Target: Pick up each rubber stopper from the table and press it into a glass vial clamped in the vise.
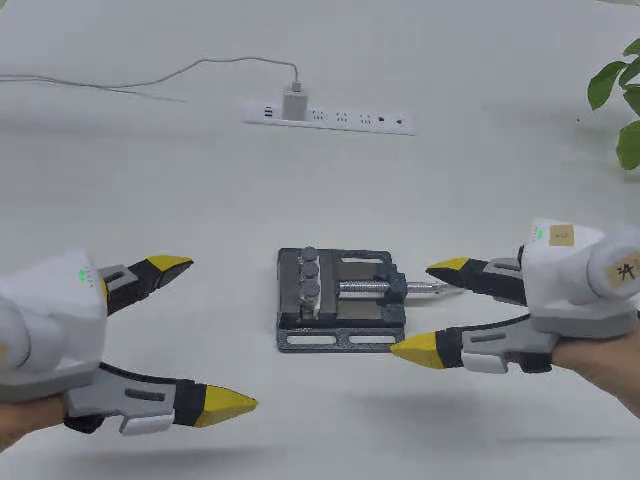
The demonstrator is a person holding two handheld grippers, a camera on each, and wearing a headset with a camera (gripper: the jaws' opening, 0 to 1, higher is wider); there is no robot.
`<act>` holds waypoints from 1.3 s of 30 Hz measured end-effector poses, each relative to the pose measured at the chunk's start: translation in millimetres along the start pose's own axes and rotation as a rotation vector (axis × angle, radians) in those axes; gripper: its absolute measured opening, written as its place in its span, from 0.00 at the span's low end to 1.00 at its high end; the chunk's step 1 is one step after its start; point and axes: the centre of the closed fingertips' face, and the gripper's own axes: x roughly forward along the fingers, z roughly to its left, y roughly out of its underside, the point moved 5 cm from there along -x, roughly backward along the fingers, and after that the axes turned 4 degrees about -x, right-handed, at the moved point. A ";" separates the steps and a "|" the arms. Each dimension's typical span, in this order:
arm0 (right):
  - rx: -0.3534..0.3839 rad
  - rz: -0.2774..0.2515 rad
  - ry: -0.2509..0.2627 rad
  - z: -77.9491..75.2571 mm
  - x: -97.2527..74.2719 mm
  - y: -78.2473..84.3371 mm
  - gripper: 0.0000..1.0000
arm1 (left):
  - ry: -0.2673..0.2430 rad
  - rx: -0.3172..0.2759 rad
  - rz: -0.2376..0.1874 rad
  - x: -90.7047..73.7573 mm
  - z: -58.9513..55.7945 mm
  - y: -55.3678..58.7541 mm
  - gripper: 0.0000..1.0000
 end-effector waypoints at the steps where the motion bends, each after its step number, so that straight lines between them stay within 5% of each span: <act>1: 0.005 -0.018 -0.001 1.2 -0.5 -0.1 0.70 | -0.001 0.005 0.006 0.6 -0.2 0.5 0.99; 4: 0.025 -0.059 0.007 3.0 -3.1 3.9 0.79 | -0.010 -0.005 0.008 1.5 1.3 1.1 0.99; 11: 0.030 -0.057 0.025 3.8 -5.6 15.6 0.82 | -0.025 0.003 0.026 3.4 3.5 2.6 0.99; 39: 0.027 -0.094 0.064 5.8 -20.3 11.9 0.83 | -0.006 0.018 0.037 10.7 -3.4 -1.0 0.99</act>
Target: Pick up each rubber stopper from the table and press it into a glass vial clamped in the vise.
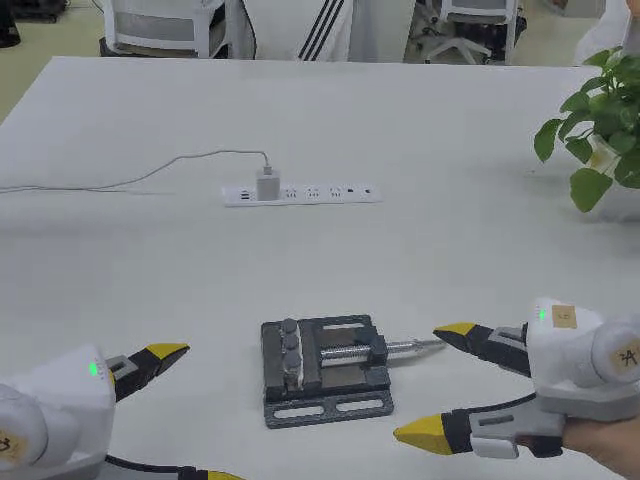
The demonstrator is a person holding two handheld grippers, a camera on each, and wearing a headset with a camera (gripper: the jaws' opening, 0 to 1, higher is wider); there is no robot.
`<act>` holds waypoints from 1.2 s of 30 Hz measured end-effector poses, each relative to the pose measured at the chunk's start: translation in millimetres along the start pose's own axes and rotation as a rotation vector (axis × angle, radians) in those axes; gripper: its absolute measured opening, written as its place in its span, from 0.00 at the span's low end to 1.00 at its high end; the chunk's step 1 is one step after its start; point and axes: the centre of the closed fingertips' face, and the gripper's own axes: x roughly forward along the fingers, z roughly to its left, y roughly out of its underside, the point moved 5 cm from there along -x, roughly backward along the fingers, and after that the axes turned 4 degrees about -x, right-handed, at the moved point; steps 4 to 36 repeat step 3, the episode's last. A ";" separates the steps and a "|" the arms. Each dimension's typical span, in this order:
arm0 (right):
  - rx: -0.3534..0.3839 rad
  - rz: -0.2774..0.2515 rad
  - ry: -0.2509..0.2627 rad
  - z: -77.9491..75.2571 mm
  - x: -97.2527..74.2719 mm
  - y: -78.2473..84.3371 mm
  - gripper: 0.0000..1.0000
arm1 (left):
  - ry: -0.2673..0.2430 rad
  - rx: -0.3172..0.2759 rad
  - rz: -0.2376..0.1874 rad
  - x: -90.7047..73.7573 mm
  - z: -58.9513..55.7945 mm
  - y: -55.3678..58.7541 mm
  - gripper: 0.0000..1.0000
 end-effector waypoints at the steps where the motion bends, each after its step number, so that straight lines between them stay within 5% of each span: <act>1: -0.002 -0.001 0.000 0.1 -0.4 -0.4 0.83 | 0.001 0.001 0.001 0.2 -0.4 0.0 0.99; 36: -0.001 -0.006 0.000 0.4 -1.1 -1.6 0.83 | 0.004 0.004 0.002 0.6 -1.4 0.1 0.99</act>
